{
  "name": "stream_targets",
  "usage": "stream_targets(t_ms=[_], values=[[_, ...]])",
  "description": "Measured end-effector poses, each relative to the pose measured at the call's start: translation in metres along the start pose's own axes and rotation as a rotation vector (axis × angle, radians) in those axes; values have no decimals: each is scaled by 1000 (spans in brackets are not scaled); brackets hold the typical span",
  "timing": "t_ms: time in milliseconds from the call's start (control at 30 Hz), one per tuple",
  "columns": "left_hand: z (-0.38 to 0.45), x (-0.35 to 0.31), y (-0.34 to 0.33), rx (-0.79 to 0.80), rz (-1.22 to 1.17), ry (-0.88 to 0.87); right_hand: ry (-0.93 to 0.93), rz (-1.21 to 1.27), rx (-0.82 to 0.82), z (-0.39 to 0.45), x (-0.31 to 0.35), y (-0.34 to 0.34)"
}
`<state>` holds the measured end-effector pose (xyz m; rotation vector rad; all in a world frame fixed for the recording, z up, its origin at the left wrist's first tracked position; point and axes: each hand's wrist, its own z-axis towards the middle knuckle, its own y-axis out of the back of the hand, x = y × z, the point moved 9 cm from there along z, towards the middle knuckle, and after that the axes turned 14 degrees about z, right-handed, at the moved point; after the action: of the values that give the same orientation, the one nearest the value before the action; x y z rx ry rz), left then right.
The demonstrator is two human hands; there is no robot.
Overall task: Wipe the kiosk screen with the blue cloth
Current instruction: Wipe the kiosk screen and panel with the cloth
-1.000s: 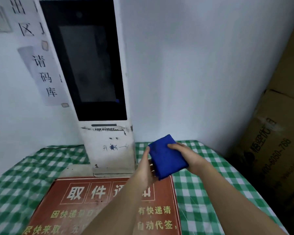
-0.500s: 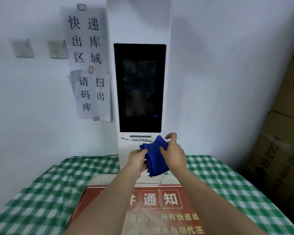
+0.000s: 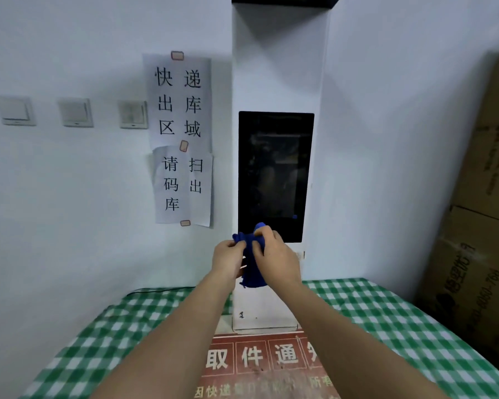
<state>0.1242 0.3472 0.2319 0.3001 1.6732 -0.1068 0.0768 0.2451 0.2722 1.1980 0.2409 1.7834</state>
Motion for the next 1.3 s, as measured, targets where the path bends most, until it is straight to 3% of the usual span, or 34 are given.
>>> stream_targets(t_ms=[400, 567, 867, 1167, 1300], values=[[-10, -60, -16, 73, -95, -91, 8, 96, -62, 39, 10, 25], [-5, -96, -17, 51, -54, -168, -82, 336, -129, 65, 7, 39], [15, -155, -18, 123, -18, -332, -35, 738, -210, 111, 27, 57], [36, -159, -21, 177, -141, -303, -96, 985, -98, 131, 24, 52], [43, -160, -17, 175, -153, -288, -88, 979, -93, 138, 24, 53]])
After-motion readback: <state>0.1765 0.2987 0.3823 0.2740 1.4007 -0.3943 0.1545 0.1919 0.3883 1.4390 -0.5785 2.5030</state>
